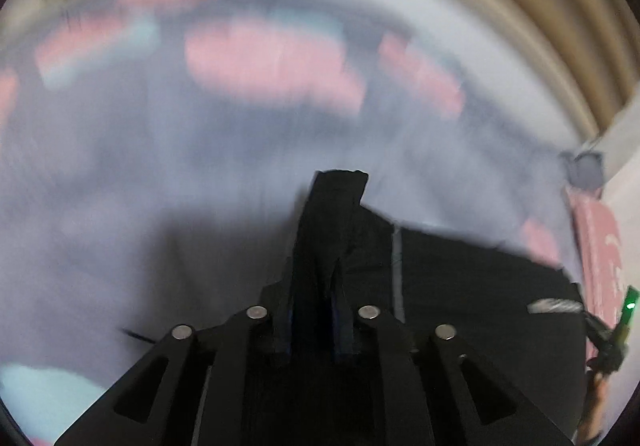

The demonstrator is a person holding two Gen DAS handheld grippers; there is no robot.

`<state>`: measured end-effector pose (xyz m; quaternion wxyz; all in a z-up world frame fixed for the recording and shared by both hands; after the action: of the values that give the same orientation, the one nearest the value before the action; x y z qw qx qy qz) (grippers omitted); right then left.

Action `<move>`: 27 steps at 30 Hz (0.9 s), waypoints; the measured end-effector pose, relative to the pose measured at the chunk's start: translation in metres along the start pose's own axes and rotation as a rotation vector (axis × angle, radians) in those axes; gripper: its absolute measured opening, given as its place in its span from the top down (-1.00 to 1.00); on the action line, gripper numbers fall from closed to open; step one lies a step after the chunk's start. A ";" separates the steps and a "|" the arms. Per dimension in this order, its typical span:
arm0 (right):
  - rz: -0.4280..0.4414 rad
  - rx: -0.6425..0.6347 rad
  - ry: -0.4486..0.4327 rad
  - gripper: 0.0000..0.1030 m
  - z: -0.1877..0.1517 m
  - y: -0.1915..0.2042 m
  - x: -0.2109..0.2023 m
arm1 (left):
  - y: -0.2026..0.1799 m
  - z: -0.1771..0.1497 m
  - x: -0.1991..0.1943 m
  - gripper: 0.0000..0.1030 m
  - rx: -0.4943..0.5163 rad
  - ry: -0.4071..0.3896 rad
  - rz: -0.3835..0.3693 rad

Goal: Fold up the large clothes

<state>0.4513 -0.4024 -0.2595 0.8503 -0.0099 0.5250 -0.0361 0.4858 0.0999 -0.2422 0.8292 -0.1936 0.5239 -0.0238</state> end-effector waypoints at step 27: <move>0.427 0.036 -0.156 -0.54 -0.058 0.095 -0.210 | -0.152 -0.121 -0.188 -0.25 0.434 -0.234 -0.182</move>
<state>0.3105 -0.2916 -0.1040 0.8766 0.1140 0.4473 0.1362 0.3198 -0.0304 -0.0737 0.9006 -0.0588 0.3876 -0.1875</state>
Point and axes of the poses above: each gripper's, at about its wrist camera, not at the fingertips, and x roughly the way its jaws point, y to its left, z to its top, the point moved 8 cm from there along x, roughly the way its jaws point, and after that the axes turned 6 degrees about y, right-handed, at the moved point
